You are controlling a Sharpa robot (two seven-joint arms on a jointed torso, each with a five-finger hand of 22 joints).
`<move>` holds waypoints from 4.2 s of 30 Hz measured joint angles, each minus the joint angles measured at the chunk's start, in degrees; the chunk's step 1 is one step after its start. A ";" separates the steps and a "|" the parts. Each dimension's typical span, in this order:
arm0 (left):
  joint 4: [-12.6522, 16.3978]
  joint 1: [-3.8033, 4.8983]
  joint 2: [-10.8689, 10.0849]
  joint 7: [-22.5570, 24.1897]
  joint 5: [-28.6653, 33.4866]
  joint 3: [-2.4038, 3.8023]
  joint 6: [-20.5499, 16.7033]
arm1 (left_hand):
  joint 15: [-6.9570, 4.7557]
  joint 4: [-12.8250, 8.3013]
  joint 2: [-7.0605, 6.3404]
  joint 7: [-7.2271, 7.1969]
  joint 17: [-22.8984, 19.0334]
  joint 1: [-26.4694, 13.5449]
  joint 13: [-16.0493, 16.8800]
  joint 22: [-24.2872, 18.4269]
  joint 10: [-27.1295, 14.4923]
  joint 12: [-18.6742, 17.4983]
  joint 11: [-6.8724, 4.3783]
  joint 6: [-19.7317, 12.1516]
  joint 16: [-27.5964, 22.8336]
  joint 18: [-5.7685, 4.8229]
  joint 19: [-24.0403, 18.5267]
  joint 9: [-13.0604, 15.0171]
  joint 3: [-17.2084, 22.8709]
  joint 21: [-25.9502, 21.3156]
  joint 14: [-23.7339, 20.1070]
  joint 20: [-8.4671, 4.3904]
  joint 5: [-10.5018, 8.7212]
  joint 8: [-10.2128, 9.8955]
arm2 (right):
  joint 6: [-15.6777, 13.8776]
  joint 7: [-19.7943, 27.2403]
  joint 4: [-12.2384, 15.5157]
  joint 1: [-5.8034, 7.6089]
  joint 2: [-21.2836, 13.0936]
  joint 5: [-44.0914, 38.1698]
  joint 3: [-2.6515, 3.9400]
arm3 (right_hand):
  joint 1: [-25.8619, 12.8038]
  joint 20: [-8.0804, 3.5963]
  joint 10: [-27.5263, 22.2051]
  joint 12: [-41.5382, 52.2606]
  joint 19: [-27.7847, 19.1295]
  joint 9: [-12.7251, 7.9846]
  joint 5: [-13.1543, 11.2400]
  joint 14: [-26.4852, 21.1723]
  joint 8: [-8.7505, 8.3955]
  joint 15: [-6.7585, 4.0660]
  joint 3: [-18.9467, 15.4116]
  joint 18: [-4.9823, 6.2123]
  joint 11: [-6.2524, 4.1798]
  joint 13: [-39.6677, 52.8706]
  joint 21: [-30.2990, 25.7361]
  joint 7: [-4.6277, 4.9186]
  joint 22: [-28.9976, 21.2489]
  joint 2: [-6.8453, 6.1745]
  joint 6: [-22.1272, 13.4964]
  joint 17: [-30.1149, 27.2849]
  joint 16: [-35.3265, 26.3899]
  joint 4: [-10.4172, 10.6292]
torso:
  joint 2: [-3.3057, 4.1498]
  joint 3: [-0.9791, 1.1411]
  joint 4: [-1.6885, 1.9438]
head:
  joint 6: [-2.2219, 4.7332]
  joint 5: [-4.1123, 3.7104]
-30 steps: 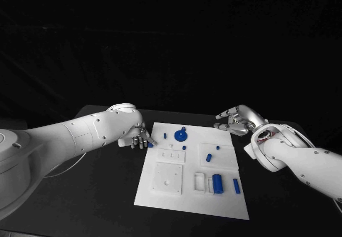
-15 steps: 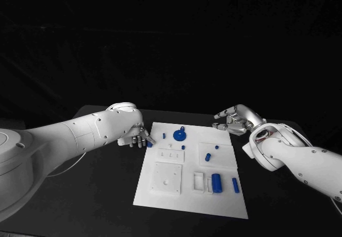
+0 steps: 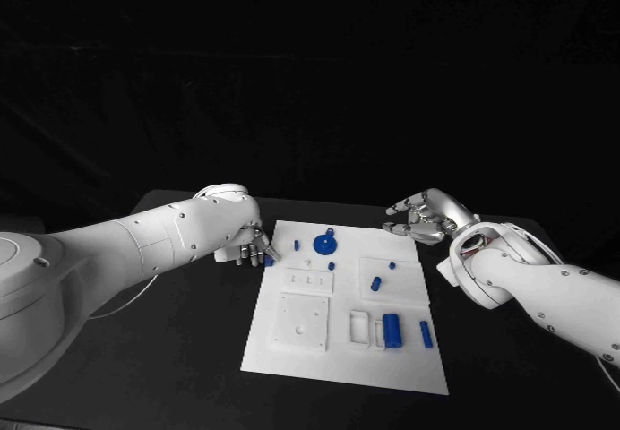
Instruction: Assemble the parts on the task board
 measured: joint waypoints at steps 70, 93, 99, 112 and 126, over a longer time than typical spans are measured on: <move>29.25 0.59 -19.60 21.36 49.74 2.47 -25.03 | -2.08 -9.35 -0.15 1.09 1.62 2.93 0.18 0.01 0.17 9.87 -1.50 0.83 2.65 0.00 0.45 -1.35 4.66 6.44 3.54 -1.71 16.79 -0.93 | -2.22 -0.53 0.66 -0.78 8.28 -1.76 -0.72 | -0.24 0.00 0.00 0.00 0.00 0.00 -6.70 0.00 0.00 0.00 -0.16 0.00 0.00 -0.01 -1.14 -0.17 0.00 0.24 0.64 -0.21 -0.22 -0.80 | -1.69 -1.05 0.31 | 2.67 0.29; 32.74 0.32 -19.41 30.60 58.91 2.46 -31.49 | -2.28 -8.96 -0.31 1.00 1.82 2.78 0.35 0.01 0.31 10.72 -1.75 1.13 2.65 0.00 0.74 -1.66 4.57 6.67 3.94 -1.99 16.78 -0.98 | -8.39 -6.42 -0.52 -1.36 14.72 -5.11 -1.94 | -0.18 0.00 0.21 0.00 0.00 0.00 -11.91 0.00 0.00 0.00 -2.30 -0.23 -0.21 -0.01 -1.55 -0.27 0.00 0.18 1.39 -0.25 -0.22 1.03 | -1.77 -1.20 0.26 | 4.17 -0.37; 33.25 0.25 -19.30 31.09 59.39 2.46 -31.76 | -2.27 -8.96 -0.32 0.97 1.89 2.78 0.35 0.00 0.31 10.72 -1.75 1.17 2.65 0.00 0.74 -1.66 4.56 6.67 3.94 -1.99 16.78 -1.08 | -9.99 -7.71 -0.59 -1.41 15.56 -5.86 -1.94 | 0.01 0.00 0.21 0.00 0.00 0.00 -13.76 0.00 0.00 0.00 -2.62 -0.24 -0.21 -0.01 -1.54 -0.45 0.00 -0.01 1.57 -0.30 -0.22 1.81 | -1.77 -1.16 0.27 | 4.25 -0.43; 33.34 0.17 -18.90 31.42 59.76 2.45 -31.80 | -2.26 -8.95 -0.54 0.82 1.96 2.59 0.34 0.00 0.31 10.72 -1.75 1.32 2.65 0.00 0.73 -1.70 4.55 6.67 3.94 -1.98 16.45 -0.84 | -12.17 -8.22 -0.41 -1.67 16.63 -6.05 -1.96 | 0.01 0.00 0.42 0.00 0.00 0.00 -15.10 0.00 0.00 0.00 -2.22 -0.24 -0.41 -0.01 -1.54 -0.93 0.00 -0.01 3.15 -0.30 -0.22 2.53 | -1.75 -1.13 0.25 | 4.21 -0.52; 33.32 0.16 -18.69 31.39 59.85 2.44 -31.63 | -2.25 -8.88 -0.47 0.82 2.00 2.69 0.34 0.00 0.31 10.70 -1.76 1.33 2.65 0.00 0.73 -1.83 4.48 6.66 3.94 -1.98 16.34 -0.87 | -12.69 -8.19 -0.58 -1.72 17.32 -6.10 -1.95 | 0.46 -0.42 0.80 0.00 0.00 0.09 -16.16 0.21 0.00 -0.21 -1.50 -0.25 -0.86 -0.01 -1.54 -1.84 0.00 0.01 6.39 -0.30 -0.22 2.44 | -1.76 -1.13 0.25 | 4.26 -0.47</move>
